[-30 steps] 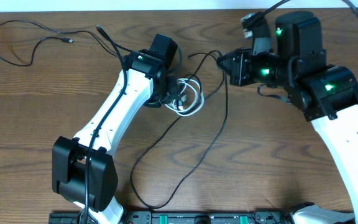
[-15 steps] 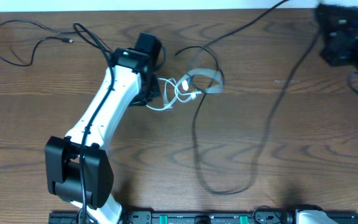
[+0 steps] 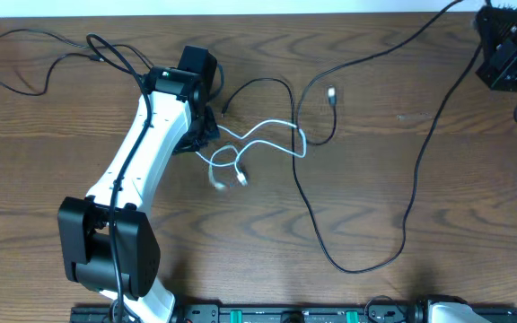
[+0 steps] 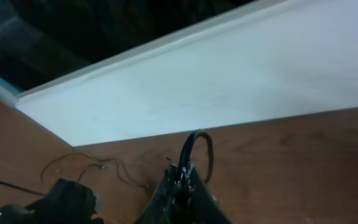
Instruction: Untangle cables
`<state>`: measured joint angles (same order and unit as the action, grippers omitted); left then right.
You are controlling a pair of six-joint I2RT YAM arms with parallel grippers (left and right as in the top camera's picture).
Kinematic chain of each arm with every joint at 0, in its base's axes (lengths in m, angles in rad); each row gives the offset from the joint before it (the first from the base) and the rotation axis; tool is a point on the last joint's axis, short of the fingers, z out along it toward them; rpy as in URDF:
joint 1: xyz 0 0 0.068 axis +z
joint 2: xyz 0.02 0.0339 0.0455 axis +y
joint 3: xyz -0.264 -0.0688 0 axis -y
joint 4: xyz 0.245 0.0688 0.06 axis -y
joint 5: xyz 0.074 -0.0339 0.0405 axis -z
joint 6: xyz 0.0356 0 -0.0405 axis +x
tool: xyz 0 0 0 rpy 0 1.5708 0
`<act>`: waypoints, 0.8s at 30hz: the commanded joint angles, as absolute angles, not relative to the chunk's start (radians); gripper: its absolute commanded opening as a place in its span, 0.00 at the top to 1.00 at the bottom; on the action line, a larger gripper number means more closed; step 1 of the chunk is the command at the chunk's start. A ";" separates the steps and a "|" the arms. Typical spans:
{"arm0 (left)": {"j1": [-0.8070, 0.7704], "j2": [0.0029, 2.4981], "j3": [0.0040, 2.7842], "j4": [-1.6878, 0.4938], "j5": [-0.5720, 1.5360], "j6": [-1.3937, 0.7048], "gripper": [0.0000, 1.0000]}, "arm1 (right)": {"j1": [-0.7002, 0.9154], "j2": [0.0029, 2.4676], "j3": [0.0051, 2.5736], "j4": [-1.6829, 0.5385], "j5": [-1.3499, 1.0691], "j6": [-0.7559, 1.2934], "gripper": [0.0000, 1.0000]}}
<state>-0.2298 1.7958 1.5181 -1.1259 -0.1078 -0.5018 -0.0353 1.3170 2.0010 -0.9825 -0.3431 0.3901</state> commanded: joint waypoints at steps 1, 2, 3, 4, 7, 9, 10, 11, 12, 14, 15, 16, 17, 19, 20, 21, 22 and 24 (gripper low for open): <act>-0.225 1.797 1.522 -1.136 -0.125 -0.519 0.92 | -0.039 1.309 2.006 -1.014 -0.170 0.406 0.99; -0.225 1.797 1.522 -1.137 -0.127 -0.524 0.92 | -0.039 1.309 2.006 -1.034 -0.087 0.418 0.99; -0.225 1.797 1.522 -1.141 -0.145 -0.542 0.92 | -0.039 1.309 2.006 -1.051 -0.020 0.428 0.99; -0.225 1.797 1.522 -1.148 -0.172 -0.564 0.92 | -0.039 1.311 2.006 -1.074 0.058 0.437 0.99; -0.222 1.797 1.522 -1.174 -0.263 -0.597 0.92 | -0.039 1.316 2.006 -1.142 0.226 0.437 0.99; -0.210 1.797 1.522 -1.181 -0.282 -0.596 0.93 | -0.039 1.323 2.006 -1.177 0.271 0.437 0.99; -0.202 1.797 1.523 -1.181 -0.278 -0.596 0.92 | -0.040 1.328 2.006 -1.188 0.271 0.437 0.99; -0.193 1.793 1.525 -1.182 -0.272 -0.596 0.92 | -0.039 1.333 2.006 -1.198 0.270 0.437 0.99; -0.184 1.786 1.529 -1.184 -0.263 -0.590 0.93 | -0.039 1.339 2.006 -1.208 0.271 0.437 0.99; -0.173 1.769 1.546 -1.185 -0.229 -0.544 0.93 | -0.039 1.351 2.006 -1.226 0.271 0.437 0.99; -0.168 1.749 1.561 -1.185 -0.205 -0.509 0.93 | -0.039 1.359 2.006 -1.237 0.271 0.437 0.99; -0.166 1.729 1.576 -1.185 -0.197 -0.494 0.93 | -0.039 1.368 2.006 -1.247 0.271 0.437 0.99; -0.163 1.695 1.597 -1.185 -0.195 -0.490 0.93 | -0.039 1.377 2.006 -1.256 0.273 0.437 0.99; -0.158 1.633 1.632 -1.176 -0.195 -0.490 0.92 | -0.039 1.398 2.005 -1.280 0.287 0.446 0.99; -0.154 1.601 1.649 -1.168 -0.194 -0.490 0.93 | -0.039 1.409 2.005 -1.292 0.289 0.448 0.99; -0.150 1.563 1.670 -1.157 -0.195 -0.490 0.93 | -0.039 1.418 2.005 -1.300 0.290 0.448 0.99; -0.146 1.521 1.695 -1.144 -0.194 -0.490 0.93 | -0.040 1.430 2.005 -1.312 0.290 0.448 0.99; -0.141 1.446 1.731 -1.114 -0.194 -0.490 0.92 | -0.040 1.450 2.005 -1.330 0.290 0.448 0.99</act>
